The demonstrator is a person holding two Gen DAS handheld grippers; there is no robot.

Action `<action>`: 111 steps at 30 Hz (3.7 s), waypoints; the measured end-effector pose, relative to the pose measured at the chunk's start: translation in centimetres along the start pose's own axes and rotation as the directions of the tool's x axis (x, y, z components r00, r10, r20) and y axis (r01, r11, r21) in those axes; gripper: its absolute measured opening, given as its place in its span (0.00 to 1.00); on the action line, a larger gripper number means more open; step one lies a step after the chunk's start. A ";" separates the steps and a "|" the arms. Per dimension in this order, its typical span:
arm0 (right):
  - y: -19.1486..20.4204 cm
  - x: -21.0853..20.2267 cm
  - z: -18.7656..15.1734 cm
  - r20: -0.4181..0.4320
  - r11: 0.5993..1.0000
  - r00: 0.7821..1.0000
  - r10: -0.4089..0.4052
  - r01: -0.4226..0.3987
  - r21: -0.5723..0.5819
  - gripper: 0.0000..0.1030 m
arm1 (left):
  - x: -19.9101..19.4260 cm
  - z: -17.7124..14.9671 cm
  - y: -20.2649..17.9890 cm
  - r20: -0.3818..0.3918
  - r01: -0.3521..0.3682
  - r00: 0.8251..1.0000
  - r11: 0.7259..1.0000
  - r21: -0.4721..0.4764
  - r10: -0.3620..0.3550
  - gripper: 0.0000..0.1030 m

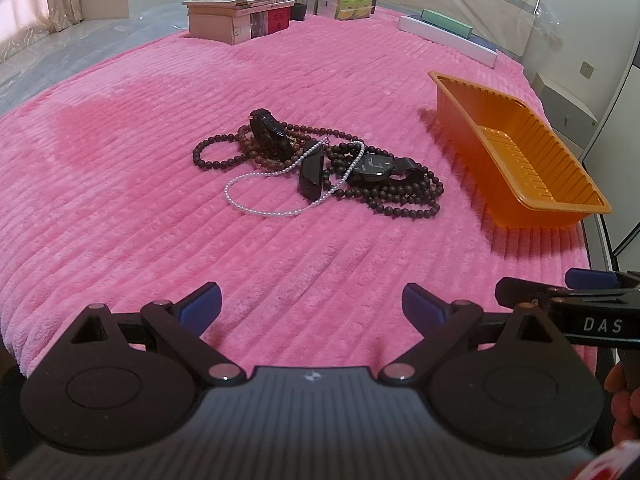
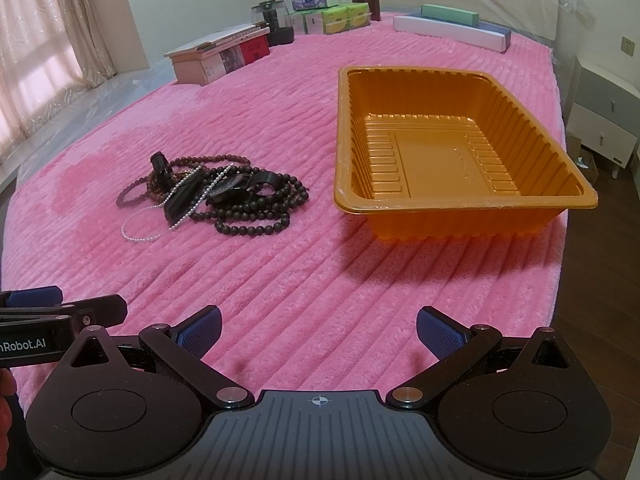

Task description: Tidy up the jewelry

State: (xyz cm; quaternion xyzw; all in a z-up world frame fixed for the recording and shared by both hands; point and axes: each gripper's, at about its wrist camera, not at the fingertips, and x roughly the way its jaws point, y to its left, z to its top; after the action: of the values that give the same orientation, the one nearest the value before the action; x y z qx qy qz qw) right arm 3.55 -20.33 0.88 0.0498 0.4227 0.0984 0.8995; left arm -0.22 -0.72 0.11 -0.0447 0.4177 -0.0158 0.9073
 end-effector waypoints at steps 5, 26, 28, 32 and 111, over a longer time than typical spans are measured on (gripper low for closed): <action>0.0 0.0 0.0 0.000 1.000 1.000 -0.001 0.001 0.000 1.00 | 0.0 0.0 0.0 0.000 0.001 1.000 1.000 0.001 -0.001 0.93; -0.8 -0.4 0.3 0.018 1.000 1.000 0.000 0.000 0.025 1.00 | 0.1 0.3 -0.2 0.001 0.017 1.000 1.000 -0.018 -0.017 0.93; -1.2 -0.9 0.4 0.037 0.999 0.999 -0.003 0.001 0.038 1.00 | 0.2 0.5 0.0 0.003 0.042 0.999 0.998 -0.043 -0.042 0.93; -3.3 -3.1 0.9 0.124 0.994 0.992 -0.022 0.008 0.108 0.99 | 0.4 1.3 0.2 0.008 0.078 0.997 0.995 -0.066 -0.078 0.93; -8.5 0.8 10.3 0.214 0.882 0.925 -0.315 0.369 -0.294 0.04 | 11.0 5.9 1.2 -0.116 0.204 0.979 0.829 0.521 -0.168 0.19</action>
State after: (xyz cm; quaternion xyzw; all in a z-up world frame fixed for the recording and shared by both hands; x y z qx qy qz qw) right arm 13.18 -28.46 5.38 -0.1686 0.3288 0.0024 0.9292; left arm 11.41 0.20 -4.47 0.1676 0.4200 -0.2201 0.8643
